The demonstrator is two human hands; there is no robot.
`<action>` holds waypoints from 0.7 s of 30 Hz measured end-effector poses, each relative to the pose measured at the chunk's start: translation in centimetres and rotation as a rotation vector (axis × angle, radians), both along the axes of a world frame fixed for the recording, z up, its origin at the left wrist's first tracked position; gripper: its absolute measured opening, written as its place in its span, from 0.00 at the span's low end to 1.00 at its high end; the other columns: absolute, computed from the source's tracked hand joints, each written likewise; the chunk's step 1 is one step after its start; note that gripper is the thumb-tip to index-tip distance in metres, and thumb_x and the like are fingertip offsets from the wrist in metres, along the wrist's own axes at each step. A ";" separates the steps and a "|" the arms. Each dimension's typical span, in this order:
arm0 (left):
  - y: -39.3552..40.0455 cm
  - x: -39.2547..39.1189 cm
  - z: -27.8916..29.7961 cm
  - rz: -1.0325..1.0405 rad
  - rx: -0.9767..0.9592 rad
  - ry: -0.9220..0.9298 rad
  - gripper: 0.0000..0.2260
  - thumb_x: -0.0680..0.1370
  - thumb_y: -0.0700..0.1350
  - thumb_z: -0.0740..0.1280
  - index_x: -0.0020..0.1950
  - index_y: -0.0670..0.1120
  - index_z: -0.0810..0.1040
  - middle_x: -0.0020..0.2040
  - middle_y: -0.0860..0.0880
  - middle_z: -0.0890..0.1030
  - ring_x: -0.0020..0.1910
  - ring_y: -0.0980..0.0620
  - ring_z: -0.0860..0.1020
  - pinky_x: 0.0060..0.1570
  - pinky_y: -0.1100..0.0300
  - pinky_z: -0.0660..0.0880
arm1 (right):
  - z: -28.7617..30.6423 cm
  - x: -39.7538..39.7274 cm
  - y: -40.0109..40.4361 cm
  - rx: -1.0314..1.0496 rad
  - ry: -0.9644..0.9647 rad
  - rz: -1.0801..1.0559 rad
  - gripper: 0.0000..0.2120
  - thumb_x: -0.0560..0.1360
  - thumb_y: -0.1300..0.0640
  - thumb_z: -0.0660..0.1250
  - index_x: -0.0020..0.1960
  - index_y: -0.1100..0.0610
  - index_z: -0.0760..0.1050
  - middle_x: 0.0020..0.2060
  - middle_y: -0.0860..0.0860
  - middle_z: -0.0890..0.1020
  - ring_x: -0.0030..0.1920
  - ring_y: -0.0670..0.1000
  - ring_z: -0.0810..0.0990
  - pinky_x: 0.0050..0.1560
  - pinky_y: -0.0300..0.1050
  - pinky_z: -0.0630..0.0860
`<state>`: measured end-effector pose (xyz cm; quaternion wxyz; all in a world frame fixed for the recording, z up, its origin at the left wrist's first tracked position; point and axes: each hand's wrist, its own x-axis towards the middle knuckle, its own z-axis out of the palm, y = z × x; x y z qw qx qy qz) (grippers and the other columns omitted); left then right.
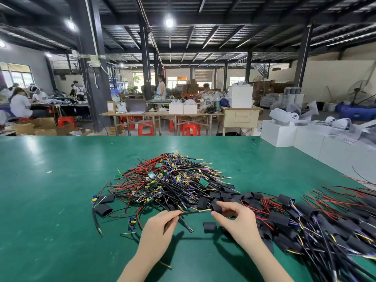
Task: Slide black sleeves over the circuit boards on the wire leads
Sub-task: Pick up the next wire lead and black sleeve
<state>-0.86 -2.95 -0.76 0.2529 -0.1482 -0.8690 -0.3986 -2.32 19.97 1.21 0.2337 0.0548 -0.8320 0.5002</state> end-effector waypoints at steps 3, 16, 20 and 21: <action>0.0 0.0 0.0 0.011 -0.032 -0.002 0.10 0.78 0.40 0.68 0.55 0.51 0.84 0.37 0.59 0.78 0.35 0.59 0.75 0.36 0.66 0.69 | 0.0 0.3 -0.2 0.063 0.042 -0.016 0.16 0.63 0.58 0.79 0.50 0.55 0.84 0.37 0.45 0.83 0.37 0.40 0.80 0.46 0.36 0.76; 0.5 0.0 -0.2 -0.006 -0.007 0.011 0.07 0.77 0.40 0.69 0.52 0.49 0.85 0.40 0.55 0.83 0.37 0.55 0.79 0.41 0.55 0.76 | 0.2 1.0 -0.7 0.440 0.087 -0.118 0.17 0.66 0.49 0.73 0.54 0.52 0.83 0.40 0.47 0.78 0.42 0.49 0.79 0.45 0.44 0.75; 0.6 0.2 -0.1 -0.037 -0.041 -0.017 0.08 0.77 0.41 0.69 0.53 0.50 0.85 0.42 0.57 0.83 0.38 0.55 0.80 0.44 0.56 0.76 | 0.2 1.0 -0.9 0.346 0.100 -0.077 0.17 0.65 0.50 0.76 0.52 0.53 0.83 0.38 0.46 0.79 0.40 0.47 0.78 0.45 0.42 0.76; 0.7 0.2 -0.1 -0.044 -0.051 -0.023 0.08 0.77 0.41 0.69 0.53 0.50 0.85 0.43 0.57 0.83 0.38 0.56 0.80 0.44 0.57 0.77 | 0.1 1.0 -1.0 0.327 0.110 -0.070 0.16 0.65 0.50 0.76 0.52 0.53 0.84 0.38 0.45 0.79 0.40 0.46 0.78 0.45 0.42 0.76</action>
